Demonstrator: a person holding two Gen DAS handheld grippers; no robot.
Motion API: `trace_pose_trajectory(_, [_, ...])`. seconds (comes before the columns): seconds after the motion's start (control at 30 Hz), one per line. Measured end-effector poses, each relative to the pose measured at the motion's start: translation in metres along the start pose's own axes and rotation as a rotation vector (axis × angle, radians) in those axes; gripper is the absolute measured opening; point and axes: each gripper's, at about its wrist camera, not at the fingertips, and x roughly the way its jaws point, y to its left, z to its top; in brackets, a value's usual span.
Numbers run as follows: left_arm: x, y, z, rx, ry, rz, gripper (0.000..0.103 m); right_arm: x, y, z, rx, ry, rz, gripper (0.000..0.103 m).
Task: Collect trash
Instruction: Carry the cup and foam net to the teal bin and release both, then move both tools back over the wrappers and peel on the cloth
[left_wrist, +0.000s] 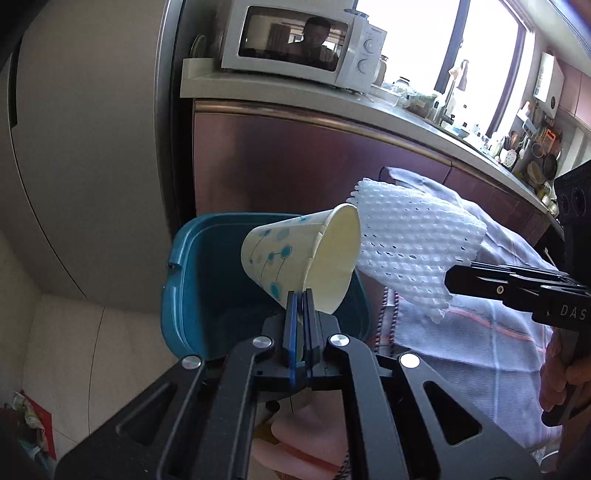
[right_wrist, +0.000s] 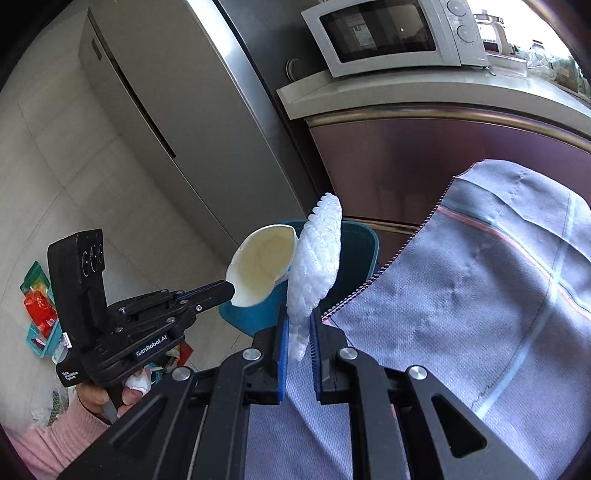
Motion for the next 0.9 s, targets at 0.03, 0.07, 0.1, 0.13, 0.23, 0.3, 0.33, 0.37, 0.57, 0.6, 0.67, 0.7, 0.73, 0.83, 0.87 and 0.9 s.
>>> trace_pose_trajectory(0.03, [0.005, 0.001, 0.0, -0.004, 0.008, 0.006, 0.004, 0.006, 0.002, 0.0, -0.003, 0.013, -0.004, 0.009])
trace_pose_trajectory(0.07, [0.01, 0.002, 0.0, -0.008, 0.016, 0.013, 0.004, 0.011, 0.002, 0.002, -0.006, 0.023, -0.01, 0.01])
trace_pose_trajectory(0.1, [0.014, 0.002, 0.0, -0.009, 0.022, 0.018, 0.004, 0.017, 0.003, 0.003, -0.009, 0.032, -0.015, 0.009])
trace_pose_trajectory(0.13, [0.018, 0.001, 0.001, -0.009, 0.028, 0.023, 0.004, 0.021, 0.004, 0.004, -0.007, 0.04, -0.017, 0.009])
trace_pose_trajectory(0.23, [0.03, -0.003, 0.0, -0.012, 0.049, 0.035, 0.004, 0.033, 0.005, 0.006, -0.003, 0.064, -0.017, 0.01])
trace_pose_trajectory(0.3, [0.037, -0.004, 0.0, -0.012, 0.061, 0.045, 0.004, 0.039, 0.006, 0.006, -0.006, 0.08, -0.026, 0.01])
trace_pose_trajectory(0.33, [0.04, -0.003, 0.001, -0.01, 0.069, 0.045, 0.004, 0.042, 0.005, 0.007, -0.003, 0.085, -0.03, 0.01])
trace_pose_trajectory(0.37, [0.044, -0.002, 0.001, -0.01, 0.075, 0.048, 0.004, 0.044, 0.004, 0.009, 0.005, 0.089, -0.03, 0.011])
trace_pose_trajectory(0.57, [0.057, -0.001, -0.002, -0.02, 0.105, 0.056, 0.004, 0.043, -0.003, 0.006, 0.045, 0.083, -0.037, 0.015])
trace_pose_trajectory(0.6, [0.057, -0.002, -0.004, -0.021, 0.105, 0.056, 0.004, 0.042, -0.004, 0.005, 0.048, 0.079, -0.039, 0.017])
trace_pose_trajectory(0.67, [0.055, -0.004, -0.005, -0.026, 0.098, 0.055, 0.004, 0.036, -0.007, 0.004, 0.055, 0.069, -0.042, 0.022])
trace_pose_trajectory(0.7, [0.051, -0.006, -0.006, -0.027, 0.087, 0.047, 0.005, 0.033, -0.009, 0.002, 0.058, 0.063, -0.042, 0.024])
trace_pose_trajectory(0.73, [0.047, -0.006, -0.006, -0.028, 0.073, 0.041, 0.006, 0.027, -0.01, 0.001, 0.062, 0.055, -0.039, 0.024])
trace_pose_trajectory(0.83, [0.031, -0.015, -0.003, -0.022, 0.03, 0.012, 0.011, 0.01, -0.01, -0.002, 0.055, 0.026, -0.027, 0.028])
trace_pose_trajectory(0.87, [0.025, -0.02, -0.002, -0.014, 0.012, 0.001, 0.016, 0.001, -0.01, -0.004, 0.047, 0.013, -0.03, 0.03])
trace_pose_trajectory(0.9, [0.018, -0.025, -0.001, -0.003, -0.008, -0.012, 0.019, -0.008, -0.009, -0.007, 0.038, 0.001, -0.029, 0.032])
